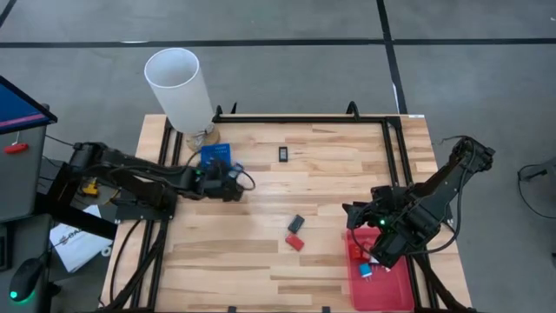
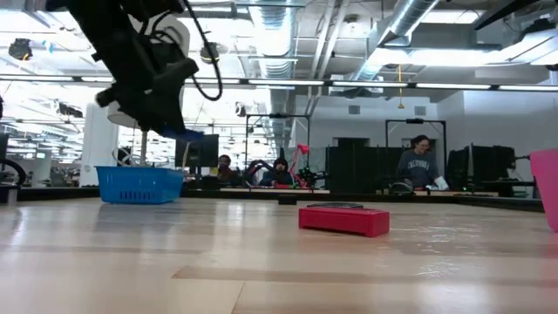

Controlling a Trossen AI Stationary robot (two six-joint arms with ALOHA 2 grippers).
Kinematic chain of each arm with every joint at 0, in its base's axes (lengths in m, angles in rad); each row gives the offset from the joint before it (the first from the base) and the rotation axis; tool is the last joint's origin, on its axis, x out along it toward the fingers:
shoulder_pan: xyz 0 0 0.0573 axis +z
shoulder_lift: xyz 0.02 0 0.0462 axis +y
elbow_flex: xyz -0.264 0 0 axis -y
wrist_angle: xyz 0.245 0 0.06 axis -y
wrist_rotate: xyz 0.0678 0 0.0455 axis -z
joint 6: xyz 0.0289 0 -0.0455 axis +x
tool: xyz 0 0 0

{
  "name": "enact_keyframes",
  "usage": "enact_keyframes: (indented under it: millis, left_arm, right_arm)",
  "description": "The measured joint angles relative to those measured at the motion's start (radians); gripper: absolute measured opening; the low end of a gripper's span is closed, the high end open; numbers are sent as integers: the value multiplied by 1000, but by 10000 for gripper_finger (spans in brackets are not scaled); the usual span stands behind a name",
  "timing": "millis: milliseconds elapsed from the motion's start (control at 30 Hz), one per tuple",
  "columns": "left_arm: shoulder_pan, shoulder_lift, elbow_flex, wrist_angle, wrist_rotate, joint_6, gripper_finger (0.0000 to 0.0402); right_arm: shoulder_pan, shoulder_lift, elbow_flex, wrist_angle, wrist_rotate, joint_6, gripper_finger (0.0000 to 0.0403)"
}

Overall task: Pick & Place Office items
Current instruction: Put the blue digital timer into the blue bin

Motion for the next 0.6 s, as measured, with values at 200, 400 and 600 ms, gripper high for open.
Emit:
enact_keyframes:
  millis: [200, 400, 600]
  left_arm:
    - [32, -79, 0, -246, -103, -394, 154]
    - [104, -81, 0, -283, -88, -480, 153]
    - [148, -62, 0, -285, -57, -471, 154]
  right_arm:
    - [1, 0, 0, -15, 5, 0, 214]
    - [0, 0, 0, -27, 20, 0, 214]
    - [0, 0, 0, -30, 21, 3, 214]
